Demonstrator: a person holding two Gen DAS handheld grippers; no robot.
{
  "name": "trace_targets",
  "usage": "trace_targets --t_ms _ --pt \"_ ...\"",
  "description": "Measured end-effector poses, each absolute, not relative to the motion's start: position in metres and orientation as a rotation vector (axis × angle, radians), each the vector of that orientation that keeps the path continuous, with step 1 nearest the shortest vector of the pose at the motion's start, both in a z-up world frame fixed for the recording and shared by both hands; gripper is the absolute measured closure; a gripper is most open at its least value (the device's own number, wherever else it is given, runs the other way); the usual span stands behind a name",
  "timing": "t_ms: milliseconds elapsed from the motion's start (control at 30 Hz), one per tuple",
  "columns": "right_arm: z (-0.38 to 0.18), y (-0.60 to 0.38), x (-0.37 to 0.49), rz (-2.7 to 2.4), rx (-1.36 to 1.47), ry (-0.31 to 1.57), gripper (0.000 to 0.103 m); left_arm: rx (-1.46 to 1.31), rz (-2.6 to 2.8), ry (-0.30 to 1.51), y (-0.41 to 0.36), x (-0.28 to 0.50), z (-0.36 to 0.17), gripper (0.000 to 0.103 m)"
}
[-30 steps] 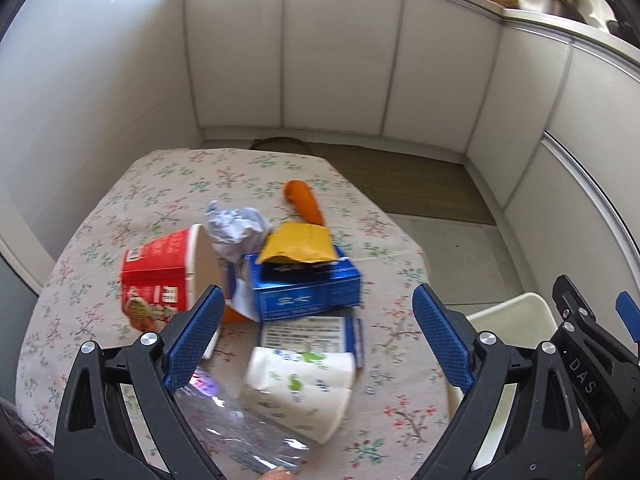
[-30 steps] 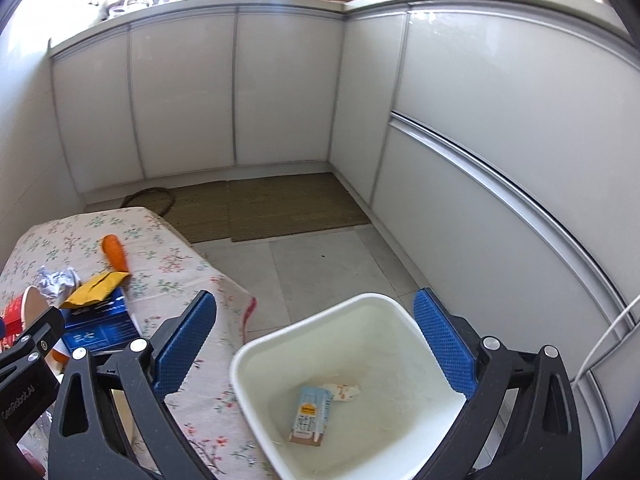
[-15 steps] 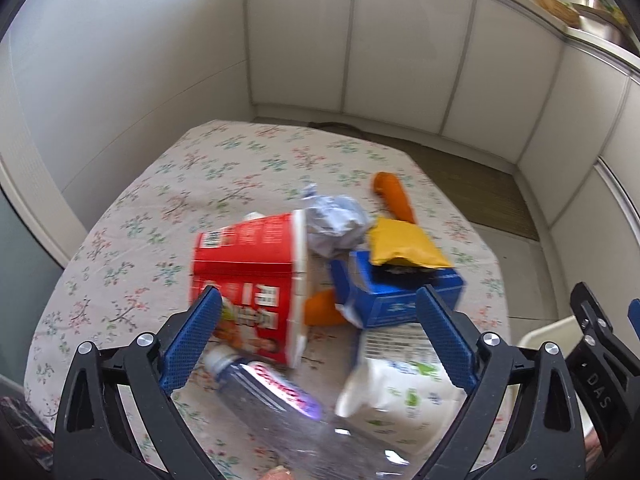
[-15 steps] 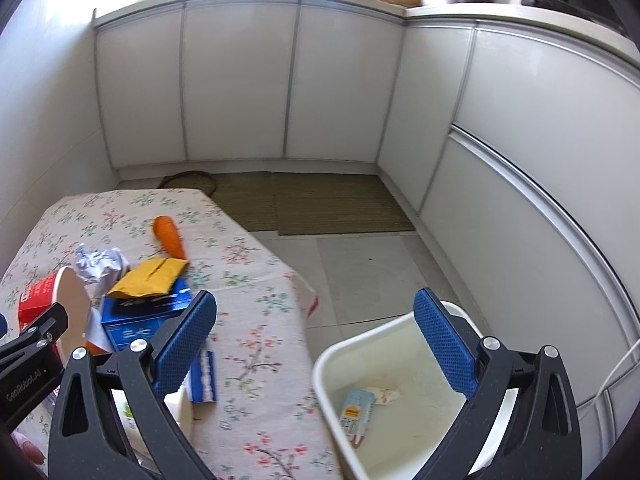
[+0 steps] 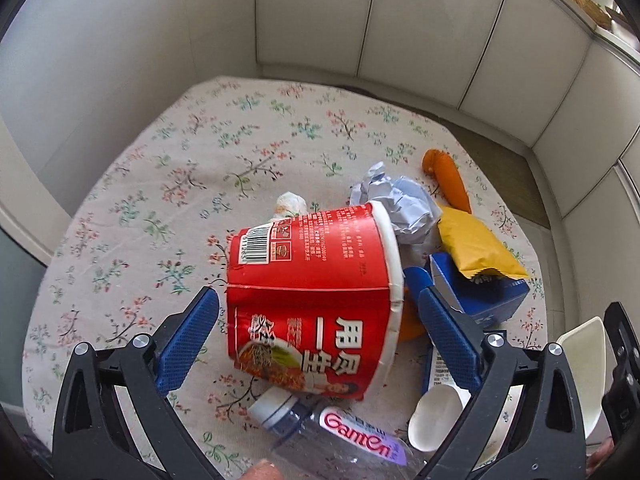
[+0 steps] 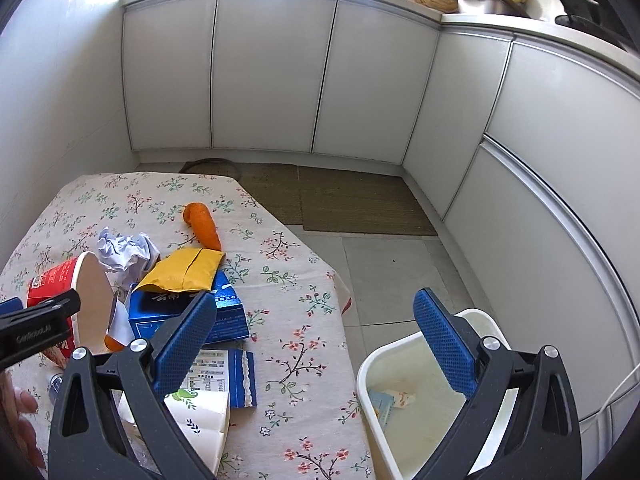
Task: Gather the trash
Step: 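Return the left tool to the table and grasp the red noodle cup, then lift the red cup with the left tool while the right tool grasps the orange peel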
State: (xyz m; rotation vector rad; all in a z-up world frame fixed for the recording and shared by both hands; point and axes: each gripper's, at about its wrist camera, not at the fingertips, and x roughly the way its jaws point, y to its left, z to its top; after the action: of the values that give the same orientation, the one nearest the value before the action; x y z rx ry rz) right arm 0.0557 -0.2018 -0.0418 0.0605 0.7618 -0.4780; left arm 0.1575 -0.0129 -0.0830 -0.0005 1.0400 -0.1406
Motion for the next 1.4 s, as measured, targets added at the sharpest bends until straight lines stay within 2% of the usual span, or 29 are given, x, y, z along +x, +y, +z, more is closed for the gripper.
trace_targets --t_ms 367,400,433,833,1100,1400 --pt "-0.052 -0.193 0.066 -0.448 0.032 0.805 0.007 0.041 -0.156 1.122 -0.017 0.177 -0.103 0.007" --pt "-0.052 -0.193 0.067 -0.446 0.03 0.807 0.007 0.034 -0.159 1.123 -0.016 0.177 -0.103 0.008" --pt "-0.053 -0.192 0.068 -0.442 0.027 0.81 0.007 0.019 -0.163 1.118 -0.014 0.176 -0.102 0.015" --pt "-0.055 -0.165 0.103 -0.251 -0.029 0.849 0.007 -0.092 -0.192 1.012 0.037 0.166 -0.063 0.017" --pt "-0.054 -0.162 0.191 -0.197 -0.035 0.924 0.007 -0.223 -0.163 0.963 0.085 0.176 -0.047 0.017" --pt "-0.093 -0.185 0.282 -0.19 -0.024 1.065 0.007 -0.3 -0.152 0.944 0.114 0.195 -0.037 0.017"
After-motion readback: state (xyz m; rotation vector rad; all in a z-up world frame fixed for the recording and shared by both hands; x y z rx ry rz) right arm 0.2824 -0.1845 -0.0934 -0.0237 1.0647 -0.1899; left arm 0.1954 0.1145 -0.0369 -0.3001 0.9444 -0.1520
